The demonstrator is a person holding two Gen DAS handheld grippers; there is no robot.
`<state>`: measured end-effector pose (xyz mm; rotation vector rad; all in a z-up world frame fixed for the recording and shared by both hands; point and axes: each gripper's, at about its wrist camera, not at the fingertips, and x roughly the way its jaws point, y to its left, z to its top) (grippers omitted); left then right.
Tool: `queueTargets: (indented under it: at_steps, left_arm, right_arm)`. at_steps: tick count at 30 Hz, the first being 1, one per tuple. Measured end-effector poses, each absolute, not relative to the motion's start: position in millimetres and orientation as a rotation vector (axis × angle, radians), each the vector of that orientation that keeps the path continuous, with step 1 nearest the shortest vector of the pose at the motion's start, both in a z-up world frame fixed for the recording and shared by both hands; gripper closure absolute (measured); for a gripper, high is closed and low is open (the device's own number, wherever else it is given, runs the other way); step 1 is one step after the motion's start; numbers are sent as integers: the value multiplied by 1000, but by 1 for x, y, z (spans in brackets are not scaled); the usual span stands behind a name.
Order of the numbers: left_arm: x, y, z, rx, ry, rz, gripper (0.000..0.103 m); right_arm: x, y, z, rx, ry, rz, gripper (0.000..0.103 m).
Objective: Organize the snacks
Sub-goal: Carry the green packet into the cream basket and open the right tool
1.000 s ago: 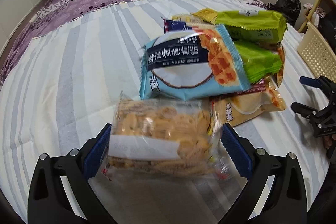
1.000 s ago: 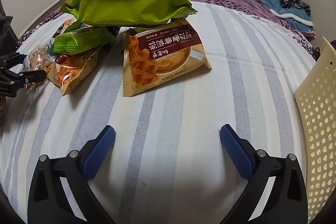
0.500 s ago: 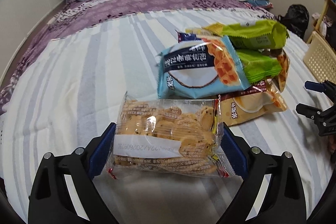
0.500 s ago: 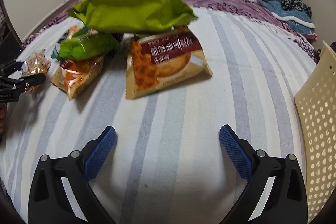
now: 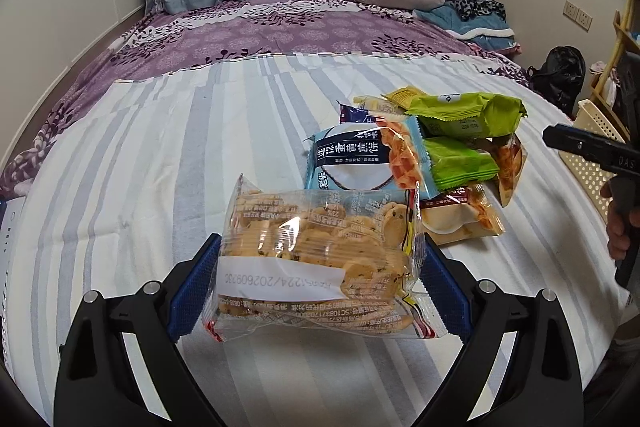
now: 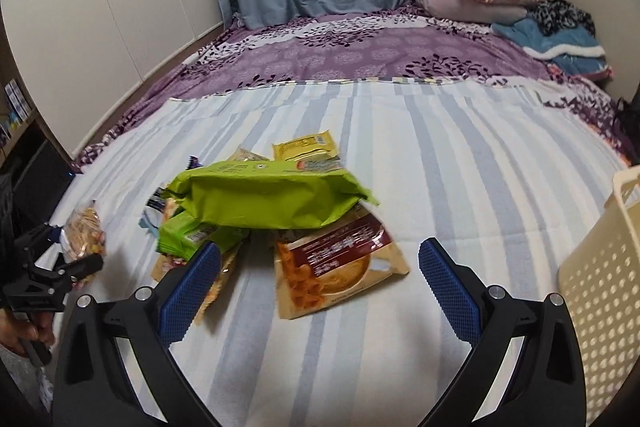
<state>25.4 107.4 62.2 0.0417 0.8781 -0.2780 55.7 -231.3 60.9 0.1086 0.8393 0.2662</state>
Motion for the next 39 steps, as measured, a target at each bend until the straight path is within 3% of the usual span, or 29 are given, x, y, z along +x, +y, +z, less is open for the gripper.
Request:
queueTargets:
  at_steps: [10, 14, 19, 24, 39]
  left_arm:
    - [20, 108, 70, 18, 858, -272, 8]
    - [15, 113, 71, 11, 854, -268, 8]
    - [12, 119, 69, -2, 862, -253, 8]
    - [12, 122, 67, -18, 870, -246, 8]
    - [5, 108, 79, -11, 852, -266, 8]
  right_arm:
    - [53, -149, 47, 52, 832, 441, 5]
    - [73, -128, 41, 73, 847, 456, 18]
    - [95, -117, 29, 44, 877, 380, 21]
    - [98, -120, 20, 14, 881, 349, 34]
    - [46, -161, 29, 37, 874, 380, 39]
